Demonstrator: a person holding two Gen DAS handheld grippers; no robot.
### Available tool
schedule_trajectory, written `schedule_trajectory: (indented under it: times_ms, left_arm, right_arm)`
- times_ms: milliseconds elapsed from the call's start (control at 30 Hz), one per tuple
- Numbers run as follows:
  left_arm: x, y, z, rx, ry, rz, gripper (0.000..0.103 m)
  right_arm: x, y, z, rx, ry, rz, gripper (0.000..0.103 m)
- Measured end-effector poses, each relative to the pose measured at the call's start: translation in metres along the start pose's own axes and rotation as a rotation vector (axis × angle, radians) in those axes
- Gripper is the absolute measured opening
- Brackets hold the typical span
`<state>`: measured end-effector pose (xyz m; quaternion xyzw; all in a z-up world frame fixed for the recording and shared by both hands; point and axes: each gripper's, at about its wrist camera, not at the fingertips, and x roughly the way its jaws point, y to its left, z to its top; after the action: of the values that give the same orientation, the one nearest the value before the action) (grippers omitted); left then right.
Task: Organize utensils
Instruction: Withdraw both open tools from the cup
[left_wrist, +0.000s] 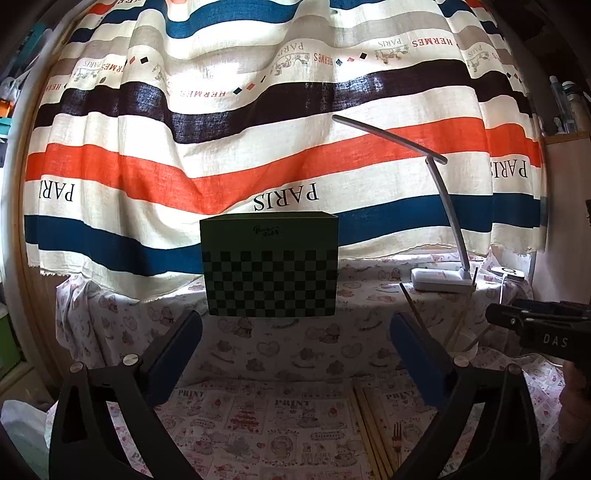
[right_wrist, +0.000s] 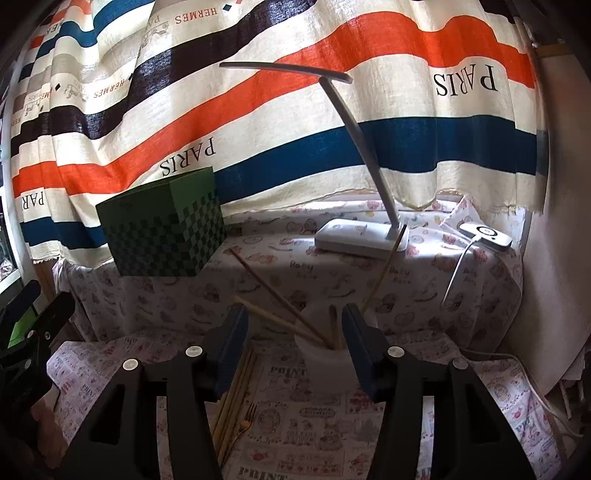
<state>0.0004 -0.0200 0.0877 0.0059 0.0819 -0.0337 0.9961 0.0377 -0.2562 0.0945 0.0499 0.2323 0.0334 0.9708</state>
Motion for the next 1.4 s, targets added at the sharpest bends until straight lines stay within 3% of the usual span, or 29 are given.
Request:
schedule_trajectory:
  times_ms: [167,333,400,500,567,933,1100,1200,1333,1400]
  left_arm:
    - [0.004,0.002,-0.015,0.002,0.027,0.014,0.102]
    - [0.014,0.011,-0.036,-0.061,0.075,-0.033,0.102]
    - [0.020,0.011,-0.041,-0.042,0.091,0.004,0.102]
    - [0.019,0.012,-0.045,-0.001,0.053,0.085,0.102]
    - [0.021,0.014,-0.046,-0.011,0.065,0.082,0.102]
    - [0.056,0.019,-0.068,-0.080,0.263,0.061,0.102]
    - [0.064,0.015,-0.074,-0.046,0.301,0.118,0.102]
    - [0.067,0.015,-0.077,-0.059,0.328,0.094,0.102]
    - [0.080,0.006,-0.088,-0.036,0.461,0.062,0.102]
    - [0.089,-0.004,-0.097,-0.008,0.541,0.009,0.102]
  right_arm:
    - [-0.002,-0.002,-0.022,0.029,0.014,0.008,0.062]
    - [0.016,-0.003,-0.038,0.018,0.055,-0.026,0.063]
    - [0.025,-0.006,-0.045,0.033,0.075,-0.027,0.063]
    - [0.035,-0.009,-0.052,0.042,0.118,-0.036,0.063]
    - [0.041,-0.013,-0.057,0.048,0.139,-0.053,0.063]
    - [0.072,-0.029,-0.076,0.101,0.253,-0.089,0.064]
    - [0.078,-0.033,-0.080,0.109,0.274,-0.098,0.064]
    - [0.079,-0.033,-0.081,0.107,0.281,-0.099,0.064]
    - [0.081,-0.033,-0.082,0.106,0.286,-0.102,0.064]
    - [0.082,-0.032,-0.083,0.106,0.293,-0.100,0.064]
